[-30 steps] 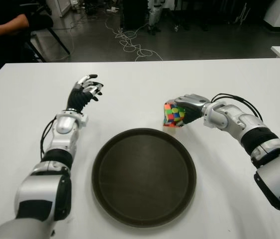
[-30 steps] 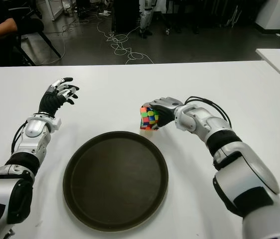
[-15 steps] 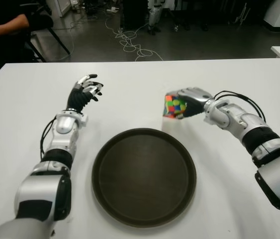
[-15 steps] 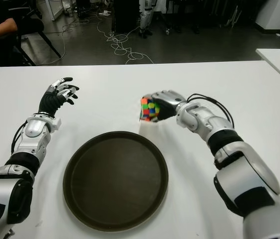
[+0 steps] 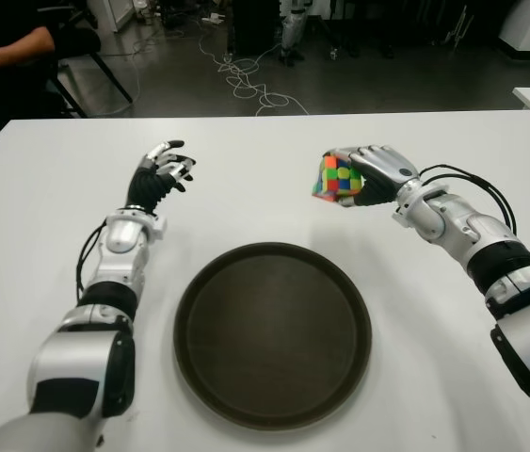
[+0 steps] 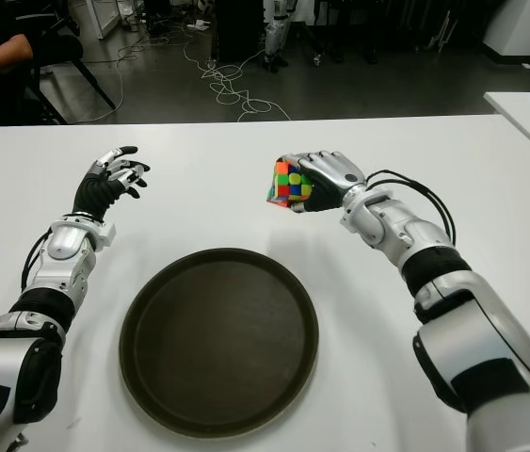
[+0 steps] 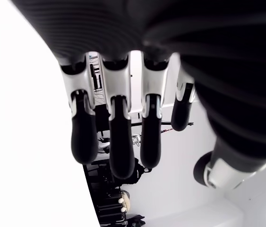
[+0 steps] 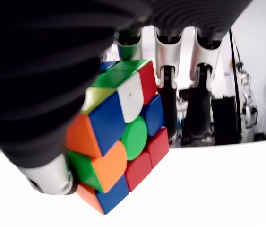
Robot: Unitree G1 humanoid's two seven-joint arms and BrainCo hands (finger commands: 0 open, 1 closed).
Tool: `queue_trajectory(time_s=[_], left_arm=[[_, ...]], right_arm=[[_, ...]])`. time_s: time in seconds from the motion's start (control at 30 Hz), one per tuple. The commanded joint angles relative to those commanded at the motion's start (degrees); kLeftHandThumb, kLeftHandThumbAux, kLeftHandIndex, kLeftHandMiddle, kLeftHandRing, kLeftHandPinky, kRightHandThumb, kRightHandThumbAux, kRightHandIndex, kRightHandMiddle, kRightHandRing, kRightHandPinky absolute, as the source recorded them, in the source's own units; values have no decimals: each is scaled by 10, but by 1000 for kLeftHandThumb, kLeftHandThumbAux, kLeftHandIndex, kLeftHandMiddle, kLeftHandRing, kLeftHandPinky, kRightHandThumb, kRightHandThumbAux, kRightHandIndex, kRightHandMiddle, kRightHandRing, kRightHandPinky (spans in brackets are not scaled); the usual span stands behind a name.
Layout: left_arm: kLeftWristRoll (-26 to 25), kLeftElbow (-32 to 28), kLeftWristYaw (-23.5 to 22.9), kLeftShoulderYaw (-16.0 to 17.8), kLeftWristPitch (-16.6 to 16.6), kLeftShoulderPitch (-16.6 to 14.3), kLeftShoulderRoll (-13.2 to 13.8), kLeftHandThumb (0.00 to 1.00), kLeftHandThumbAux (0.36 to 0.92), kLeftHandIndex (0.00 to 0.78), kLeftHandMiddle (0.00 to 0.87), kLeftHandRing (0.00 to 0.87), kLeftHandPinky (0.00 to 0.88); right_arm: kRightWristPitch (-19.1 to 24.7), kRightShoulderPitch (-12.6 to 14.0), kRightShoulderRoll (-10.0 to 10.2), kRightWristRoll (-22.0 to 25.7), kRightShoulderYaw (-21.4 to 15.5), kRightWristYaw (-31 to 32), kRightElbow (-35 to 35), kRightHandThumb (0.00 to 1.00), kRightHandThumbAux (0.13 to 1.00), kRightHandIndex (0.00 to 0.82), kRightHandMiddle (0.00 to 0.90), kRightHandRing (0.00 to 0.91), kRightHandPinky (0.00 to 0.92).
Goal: Pick up the Rubik's Cube and put it in the plate
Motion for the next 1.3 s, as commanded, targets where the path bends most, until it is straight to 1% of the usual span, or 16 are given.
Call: queue_trajectory(time_s=[0.1, 0.2, 0.27, 0.33, 0.4, 0.47, 0.5, 0.63, 0.8, 0.87, 0.93, 1.17, 1.3], left_arm=[[0, 0, 1, 0, -2, 0, -1, 316, 637, 227, 407, 487, 545], [0, -1, 1, 0, -4, 1, -1, 314, 639, 229, 411, 490, 542], [0, -1, 1, 0, -5, 1, -1, 312, 642, 229, 410, 491, 545], [1, -2, 2, 0, -5, 1, -1, 311, 643, 227, 407, 489, 546], [1, -2, 3, 0, -4, 1, -2, 312, 646, 226, 407, 488, 547], [-1, -2, 1, 1, -3, 1, -2, 318, 648, 226, 411, 492, 550], [-1, -2, 1, 1, -2, 1, -2, 320, 648, 226, 412, 492, 551], [-2, -1, 2, 2, -1, 0, -3, 326, 643, 226, 411, 494, 560], [0, -1, 3, 1, -2, 0, -3, 321, 640, 229, 409, 492, 556], [0, -1, 2, 1, -3, 0, -3, 318, 640, 228, 413, 495, 555], [-1, -2, 1, 1, -4, 1, -3, 317, 638, 228, 413, 496, 551], [-3, -3, -2, 2, -7, 2, -4, 303, 634, 227, 402, 485, 540], [-3, -4, -2, 2, -7, 2, -5, 300, 639, 228, 397, 481, 539]], right_arm=[[-23, 17, 10, 27, -15, 21, -27, 690, 736, 416, 626, 683, 700], [-32, 31, 18, 41, -20, 38, -50, 691, 735, 416, 644, 702, 724], [-46, 38, 23, 52, -22, 50, -57, 691, 735, 416, 647, 706, 729], [-59, 45, 25, 61, -23, 62, -64, 691, 735, 416, 645, 705, 728], [-68, 60, 30, 66, -21, 77, -85, 692, 735, 417, 643, 704, 727], [-74, 72, 33, 74, -13, 112, -110, 691, 735, 416, 644, 708, 731], [-75, 75, 33, 76, -13, 123, -117, 691, 735, 416, 645, 709, 732], [-56, 114, 33, 99, -4, 201, -208, 692, 735, 416, 652, 717, 739], [-30, 141, 24, 128, -8, 281, -287, 692, 736, 415, 648, 716, 741], [-25, 147, 22, 137, -8, 309, -307, 692, 736, 414, 646, 715, 741], [-22, 148, 24, 140, -8, 327, -317, 692, 736, 414, 648, 716, 742], [-18, 161, 25, 157, -15, 363, -345, 692, 736, 414, 663, 728, 750], [-15, 162, 23, 169, -16, 386, -352, 693, 735, 414, 667, 730, 751]])
